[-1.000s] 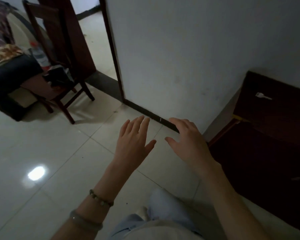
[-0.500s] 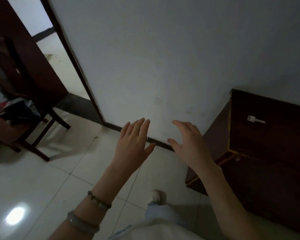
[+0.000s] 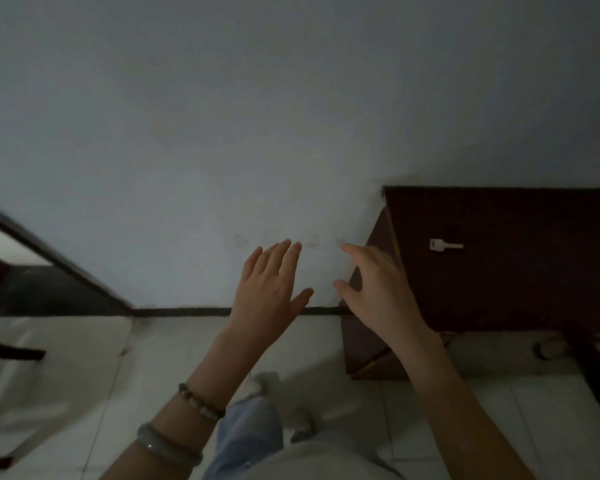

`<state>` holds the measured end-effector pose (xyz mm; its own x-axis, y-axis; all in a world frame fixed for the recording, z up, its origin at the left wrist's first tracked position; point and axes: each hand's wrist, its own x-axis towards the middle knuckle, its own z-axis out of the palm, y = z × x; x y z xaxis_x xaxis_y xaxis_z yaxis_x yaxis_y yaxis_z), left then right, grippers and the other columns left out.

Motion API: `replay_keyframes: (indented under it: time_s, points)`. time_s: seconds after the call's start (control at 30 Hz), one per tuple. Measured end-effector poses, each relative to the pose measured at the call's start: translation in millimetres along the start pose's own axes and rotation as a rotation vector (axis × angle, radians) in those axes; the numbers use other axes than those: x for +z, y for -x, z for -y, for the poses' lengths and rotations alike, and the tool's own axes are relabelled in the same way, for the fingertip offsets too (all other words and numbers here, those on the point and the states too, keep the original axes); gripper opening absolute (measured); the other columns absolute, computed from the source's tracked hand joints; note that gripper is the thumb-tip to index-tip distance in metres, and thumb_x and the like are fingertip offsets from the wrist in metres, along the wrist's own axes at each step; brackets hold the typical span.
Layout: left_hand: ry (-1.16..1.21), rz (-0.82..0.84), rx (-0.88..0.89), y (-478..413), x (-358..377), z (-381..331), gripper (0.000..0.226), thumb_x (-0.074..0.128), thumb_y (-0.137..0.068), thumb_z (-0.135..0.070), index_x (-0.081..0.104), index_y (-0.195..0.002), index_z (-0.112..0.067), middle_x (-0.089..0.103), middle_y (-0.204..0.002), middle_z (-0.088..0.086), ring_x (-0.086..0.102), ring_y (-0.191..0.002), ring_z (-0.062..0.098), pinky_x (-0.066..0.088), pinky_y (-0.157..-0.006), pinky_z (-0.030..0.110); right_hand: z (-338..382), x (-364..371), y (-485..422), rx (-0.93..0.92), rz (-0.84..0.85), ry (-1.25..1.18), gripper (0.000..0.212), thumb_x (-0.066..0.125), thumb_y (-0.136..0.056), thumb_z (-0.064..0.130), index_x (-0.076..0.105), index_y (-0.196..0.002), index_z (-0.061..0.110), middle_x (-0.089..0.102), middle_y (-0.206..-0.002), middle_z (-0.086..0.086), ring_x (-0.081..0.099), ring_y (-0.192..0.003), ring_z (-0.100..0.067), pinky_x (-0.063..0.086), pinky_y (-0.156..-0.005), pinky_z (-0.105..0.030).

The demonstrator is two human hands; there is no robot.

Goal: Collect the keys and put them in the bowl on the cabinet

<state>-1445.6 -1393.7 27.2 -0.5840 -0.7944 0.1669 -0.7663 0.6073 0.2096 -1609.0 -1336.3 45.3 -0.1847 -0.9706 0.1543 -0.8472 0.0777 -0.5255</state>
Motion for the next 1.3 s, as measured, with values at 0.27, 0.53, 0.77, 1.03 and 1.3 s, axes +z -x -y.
replay_keyframes:
  time_s: [0.27,0.53,0.77,1.03,1.3]
  points:
    - [0.03,0.067,0.384,-100.2,13.5,4.4,0.067,0.058,-0.085,-0.041,0.034,-0.137,-0.006,0.043,-0.141,0.016,0.039,-0.129,0.029,0.022,-0.111,0.044,-23.2,-4.5,-35.4,0.283,-0.188,0.053,0.053,0.064,-0.082,0.024,0.041,-0.128,0.015,0.051,-0.126,-0.009,0.044,-0.114,-0.022,0.033,-0.089,-0.026]
    - [0.085,0.136,0.671,-170.4,19.3,10.0,0.067,0.059,-0.085,-0.039,0.033,-0.137,-0.005,0.04,-0.142,0.016,0.036,-0.131,0.028,0.018,-0.112,0.043,-36.2,1.3,-54.5,0.562,-0.318,0.117,0.054,0.065,-0.081,0.025,0.041,-0.129,0.015,0.05,-0.129,-0.011,0.04,-0.12,-0.024,0.036,-0.095,-0.033]
    - [0.161,0.216,0.858,-200.7,31.4,0.2,0.064,0.061,-0.084,-0.033,0.039,-0.133,-0.001,0.045,-0.137,0.021,0.043,-0.125,0.034,0.025,-0.109,0.048,-60.2,1.4,-39.8,0.79,-0.476,0.106,0.051,0.066,-0.08,0.021,0.045,-0.126,0.015,0.053,-0.123,-0.01,0.045,-0.113,-0.025,0.038,-0.085,-0.031]
    - [0.241,0.252,0.924,-213.9,40.4,-20.9,0.064,0.066,-0.082,-0.029,0.039,-0.133,0.0,0.044,-0.137,0.023,0.043,-0.125,0.035,0.027,-0.107,0.048,-95.5,-2.1,-33.5,0.893,-0.554,0.065,0.039,0.068,-0.079,0.017,0.055,-0.114,0.008,0.059,-0.111,-0.013,0.055,-0.101,-0.026,0.043,-0.085,-0.032]
    - [0.213,0.241,0.928,-221.7,45.2,-36.4,0.064,0.064,-0.083,-0.028,0.037,-0.135,-0.002,0.041,-0.141,0.02,0.039,-0.129,0.032,0.023,-0.109,0.043,-134.3,0.4,-57.3,0.84,-0.431,0.085,0.029,0.064,-0.082,0.013,0.057,-0.11,0.009,0.057,-0.117,-0.011,0.051,-0.111,-0.022,0.036,-0.093,-0.027]
